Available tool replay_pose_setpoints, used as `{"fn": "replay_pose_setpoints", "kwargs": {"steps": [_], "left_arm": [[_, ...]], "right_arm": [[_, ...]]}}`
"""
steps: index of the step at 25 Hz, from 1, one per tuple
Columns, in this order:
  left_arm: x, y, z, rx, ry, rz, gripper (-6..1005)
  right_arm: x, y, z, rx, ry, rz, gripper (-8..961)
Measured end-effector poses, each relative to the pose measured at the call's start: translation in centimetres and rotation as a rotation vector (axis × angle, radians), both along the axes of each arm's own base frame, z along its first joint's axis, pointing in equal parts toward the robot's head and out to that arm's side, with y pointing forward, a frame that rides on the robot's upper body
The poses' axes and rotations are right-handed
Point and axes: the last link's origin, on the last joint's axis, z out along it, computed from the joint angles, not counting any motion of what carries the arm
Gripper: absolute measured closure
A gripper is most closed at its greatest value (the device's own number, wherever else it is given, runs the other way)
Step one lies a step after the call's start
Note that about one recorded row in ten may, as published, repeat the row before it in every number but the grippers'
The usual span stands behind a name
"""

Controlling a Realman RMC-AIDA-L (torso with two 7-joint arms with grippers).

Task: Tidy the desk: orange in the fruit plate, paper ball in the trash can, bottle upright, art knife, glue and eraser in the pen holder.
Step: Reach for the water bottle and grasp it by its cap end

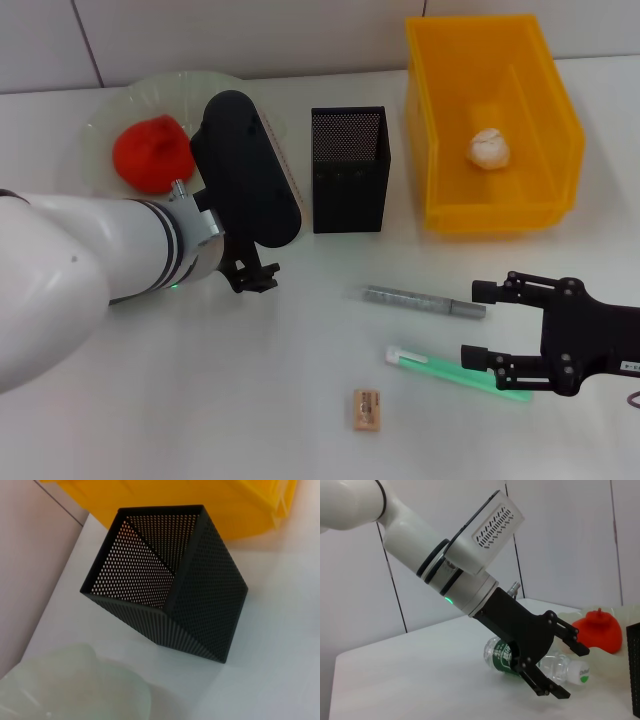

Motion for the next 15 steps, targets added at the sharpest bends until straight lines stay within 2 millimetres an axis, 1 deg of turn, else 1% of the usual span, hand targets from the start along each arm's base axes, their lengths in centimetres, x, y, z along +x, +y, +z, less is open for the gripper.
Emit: {"fn": "replay_pose_setpoints", "kwargs": {"steps": [15], "left_arm": [[-0.09, 0.06, -0.15, -0.002, 0.004, -0.006, 177]], "right_arm": [[-0.06, 0.11, -0.12, -0.022, 0.0, -0.014, 162]]}}
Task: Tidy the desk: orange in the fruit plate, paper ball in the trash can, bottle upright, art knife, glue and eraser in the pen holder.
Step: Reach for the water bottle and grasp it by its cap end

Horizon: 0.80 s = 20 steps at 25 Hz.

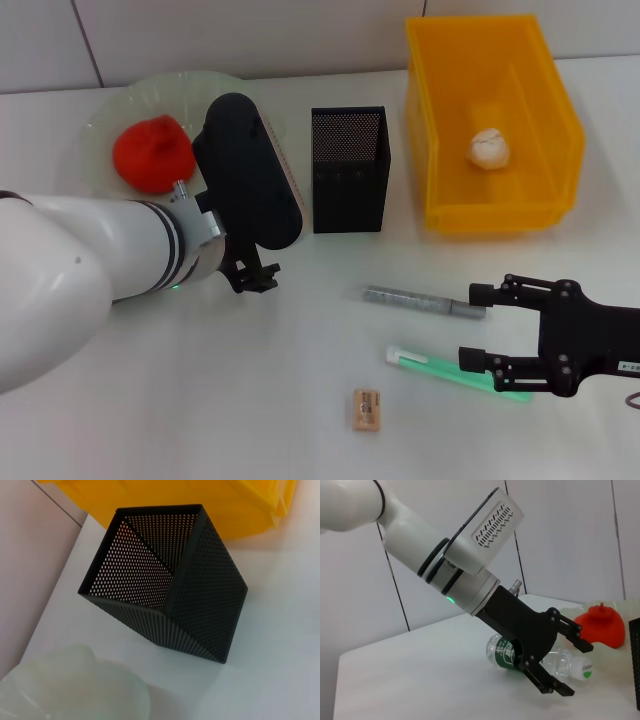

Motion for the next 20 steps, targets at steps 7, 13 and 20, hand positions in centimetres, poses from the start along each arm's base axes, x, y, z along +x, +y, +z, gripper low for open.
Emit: {"fn": "replay_pose_setpoints", "kwargs": {"steps": [7, 13, 20], "left_arm": [[-0.49, 0.62, -0.17, -0.001, 0.025, 0.008, 177], [-0.8, 0.97, -0.32, -0.002, 0.038, 0.014, 178], [-0.52, 0.63, -0.25, -0.011, 0.042, 0.014, 178]], "right_arm": [[0.03, 0.01, 0.04, 0.0, -0.002, 0.0, 162], [0.0, 0.04, 0.04, -0.001, -0.002, 0.001, 162], [0.01, 0.05, 0.05, 0.0, -0.002, 0.001, 162]]}}
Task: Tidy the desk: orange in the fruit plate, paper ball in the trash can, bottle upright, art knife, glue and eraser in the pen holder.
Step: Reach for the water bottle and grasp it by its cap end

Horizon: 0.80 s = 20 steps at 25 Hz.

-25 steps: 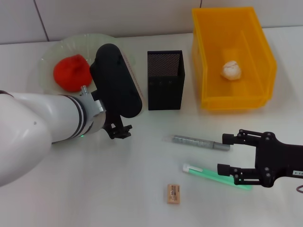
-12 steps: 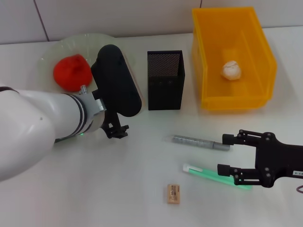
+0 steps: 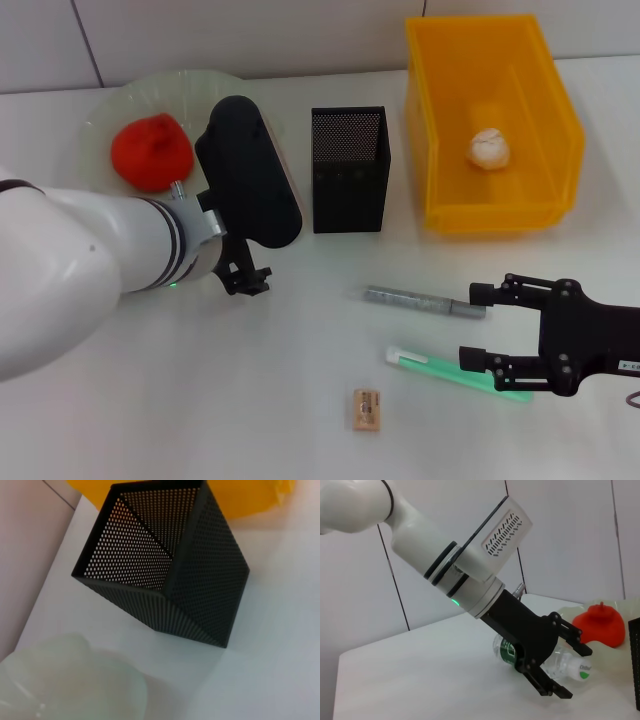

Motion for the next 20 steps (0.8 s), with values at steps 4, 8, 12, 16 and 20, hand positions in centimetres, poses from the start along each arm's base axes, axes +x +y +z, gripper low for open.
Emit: {"fn": "replay_pose_setpoints", "kwargs": {"steps": [4, 8, 12, 16, 20], "left_arm": [[0.4, -0.42, 0.12, -0.01, 0.002, -0.002, 178], [0.47, -0.63, 0.24, -0.017, 0.01, 0.001, 178], [0.24, -0.84, 0.28, -0.029, 0.031, 0.013, 179], [0.52, -0.84, 0.27, -0.029, 0.029, 0.004, 179], [0.77, -0.45, 0.26, -0.023, 0.025, -0.006, 179]], "right_arm": [[0.0, 0.01, 0.0, 0.0, 0.0, 0.0, 162], [-0.02, 0.05, 0.0, 0.001, -0.001, 0.001, 162], [-0.02, 0.06, 0.0, 0.001, -0.001, 0.001, 162], [0.0, 0.05, 0.0, 0.001, -0.001, 0.0, 162], [0.06, 0.17, -0.05, 0.005, -0.008, -0.004, 162]]}}
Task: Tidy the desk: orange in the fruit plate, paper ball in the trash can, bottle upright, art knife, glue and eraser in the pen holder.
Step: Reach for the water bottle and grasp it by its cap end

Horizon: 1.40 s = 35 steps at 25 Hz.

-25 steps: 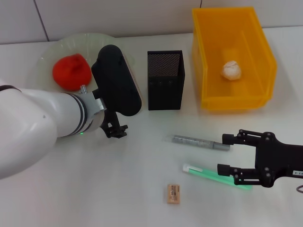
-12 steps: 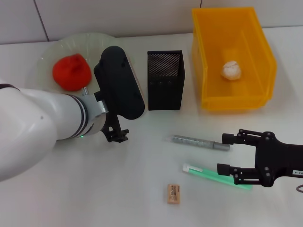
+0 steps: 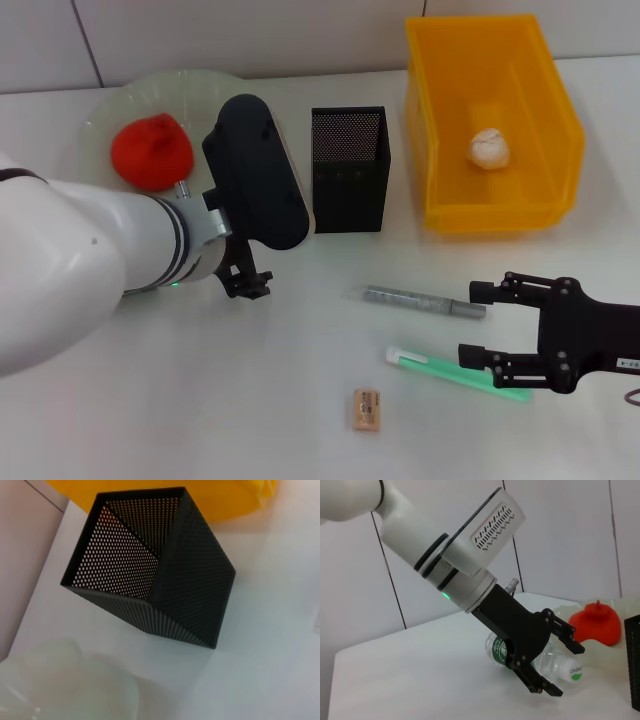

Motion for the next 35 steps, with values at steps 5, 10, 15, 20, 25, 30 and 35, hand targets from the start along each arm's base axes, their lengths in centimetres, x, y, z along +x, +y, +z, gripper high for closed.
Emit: {"fn": "replay_pose_setpoints", "kwargs": {"steps": [5, 10, 15, 20, 25, 30, 35], "left_arm": [[-0.3, 0.3, -0.1, 0.0, 0.008, -0.008, 180], [-0.4, 0.3, -0.1, 0.001, 0.008, -0.007, 180], [-0.4, 0.0, -0.2, -0.01, 0.019, -0.001, 180], [0.4, -0.8, 0.5, -0.019, 0.013, -0.003, 181], [0.7, -1.2, 1.0, -0.03, 0.022, -0.018, 181], [0.3, -0.5, 0.4, -0.022, 0.021, -0.026, 181], [-0.2, 0.3, 0.0, -0.014, 0.028, -0.03, 181]], "right_arm": [[0.0, 0.0, -0.1, 0.0, -0.002, -0.003, 163], [0.0, 0.0, -0.1, -0.001, -0.002, -0.003, 163], [0.0, 0.0, -0.1, -0.001, -0.003, -0.002, 163], [-0.1, 0.0, -0.1, -0.003, 0.002, -0.001, 163], [0.0, 0.0, -0.1, -0.003, 0.0, -0.002, 163], [-0.1, 0.1, -0.1, -0.002, -0.002, -0.002, 163], [-0.1, 0.2, -0.1, 0.002, 0.0, -0.003, 163]]}}
